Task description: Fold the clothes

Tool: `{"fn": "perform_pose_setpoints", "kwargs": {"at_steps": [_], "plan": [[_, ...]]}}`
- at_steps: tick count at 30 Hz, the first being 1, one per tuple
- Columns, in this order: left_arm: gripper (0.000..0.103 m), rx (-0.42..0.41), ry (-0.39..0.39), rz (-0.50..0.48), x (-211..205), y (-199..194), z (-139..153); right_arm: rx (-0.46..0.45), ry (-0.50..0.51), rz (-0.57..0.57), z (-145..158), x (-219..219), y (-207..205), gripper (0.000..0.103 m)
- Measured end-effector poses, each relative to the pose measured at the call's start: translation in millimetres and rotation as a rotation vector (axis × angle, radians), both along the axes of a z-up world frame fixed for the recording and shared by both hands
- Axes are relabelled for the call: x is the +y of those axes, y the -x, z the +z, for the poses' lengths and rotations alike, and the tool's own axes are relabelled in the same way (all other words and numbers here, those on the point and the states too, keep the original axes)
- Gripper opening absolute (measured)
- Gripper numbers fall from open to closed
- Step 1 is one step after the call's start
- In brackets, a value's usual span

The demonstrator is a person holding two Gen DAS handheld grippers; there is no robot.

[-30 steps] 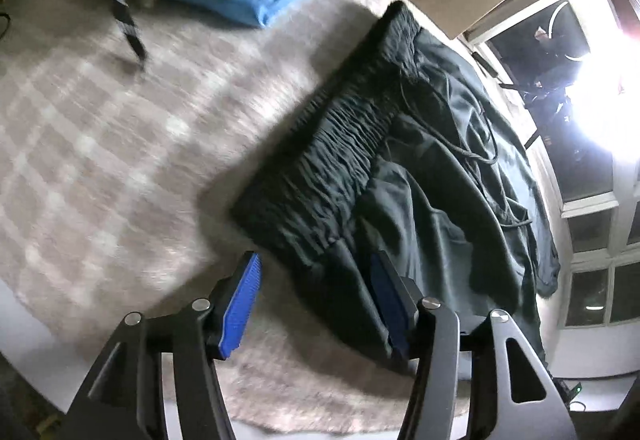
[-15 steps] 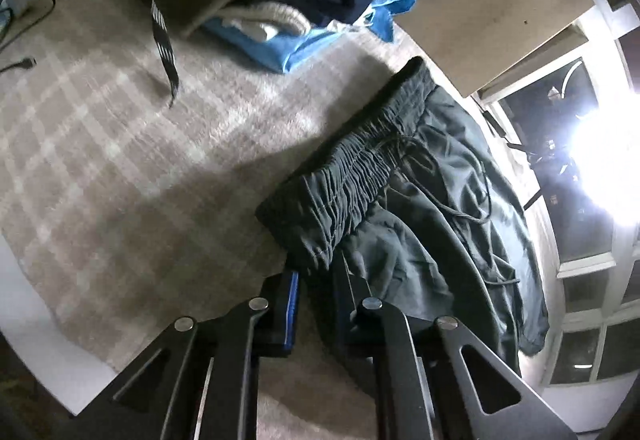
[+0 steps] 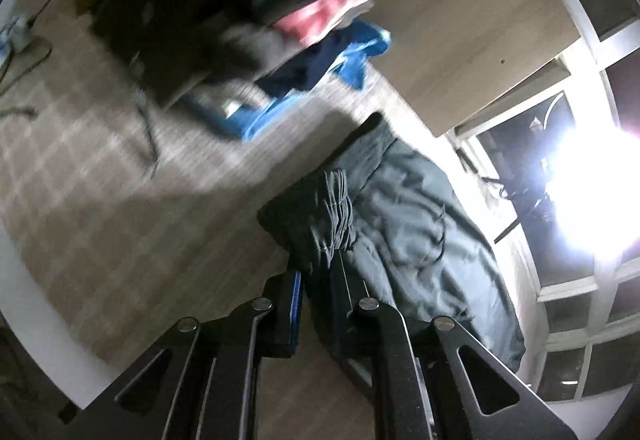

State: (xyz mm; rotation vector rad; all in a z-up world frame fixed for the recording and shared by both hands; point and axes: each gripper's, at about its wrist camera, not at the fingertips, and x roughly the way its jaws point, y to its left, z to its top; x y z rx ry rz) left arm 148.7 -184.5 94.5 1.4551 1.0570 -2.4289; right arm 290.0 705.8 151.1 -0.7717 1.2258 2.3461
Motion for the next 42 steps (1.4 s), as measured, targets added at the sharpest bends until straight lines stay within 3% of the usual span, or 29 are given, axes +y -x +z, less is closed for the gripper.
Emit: {"fn": "perform_pose_setpoints", "kwargs": {"at_steps": [5, 9, 14, 21, 23, 25, 30, 32, 35, 38, 42], "plan": [[0.01, 0.024, 0.01, 0.004, 15.4, 64.8, 17.8, -0.032, -0.002, -0.019, 7.7, 18.4, 86.0, 0.002], [0.01, 0.015, 0.04, 0.013, 31.3, 126.2, 18.4, -0.095, 0.002, -0.004, -3.6, 29.9, 162.8, 0.002], [0.01, -0.043, 0.081, 0.05, 49.8, 201.4, -5.5, -0.221, -0.002, -0.018, -42.1, 45.5, 262.9, 0.002], [0.01, -0.129, 0.155, 0.052, 75.4, 279.1, -51.2, -0.406, -0.024, -0.022, -102.8, 62.6, 343.8, 0.002], [0.012, -0.157, 0.178, 0.039, 80.2, 291.7, -61.2, -0.45, -0.022, -0.004, -116.5, 63.4, 355.1, 0.002], [0.02, -0.199, 0.181, 0.023, 81.6, 300.8, -69.9, -0.48, -0.002, 0.023, -127.6, 65.2, 361.8, 0.005], [0.033, -0.226, 0.193, -0.058, 80.3, 306.5, -64.3, -0.421, 0.032, 0.118, -110.8, 68.2, 347.8, 0.023], [0.045, -0.205, 0.202, -0.104, 78.9, 298.4, -54.2, -0.399, -0.029, 0.144, -91.9, 64.0, 332.7, 0.024], [0.048, -0.181, 0.233, -0.173, 74.0, 279.6, -40.5, -0.369, -0.191, 0.212, -59.9, 44.6, 311.7, 0.025], [0.049, -0.175, 0.278, -0.225, 67.7, 262.9, -33.7, -0.301, -0.314, 0.424, -41.1, -7.3, 309.0, 0.025], [0.048, -0.101, 0.219, -0.34, 84.5, 255.7, -28.8, -0.241, -0.519, 0.813, -36.0, -130.7, 323.6, 0.025]]}}
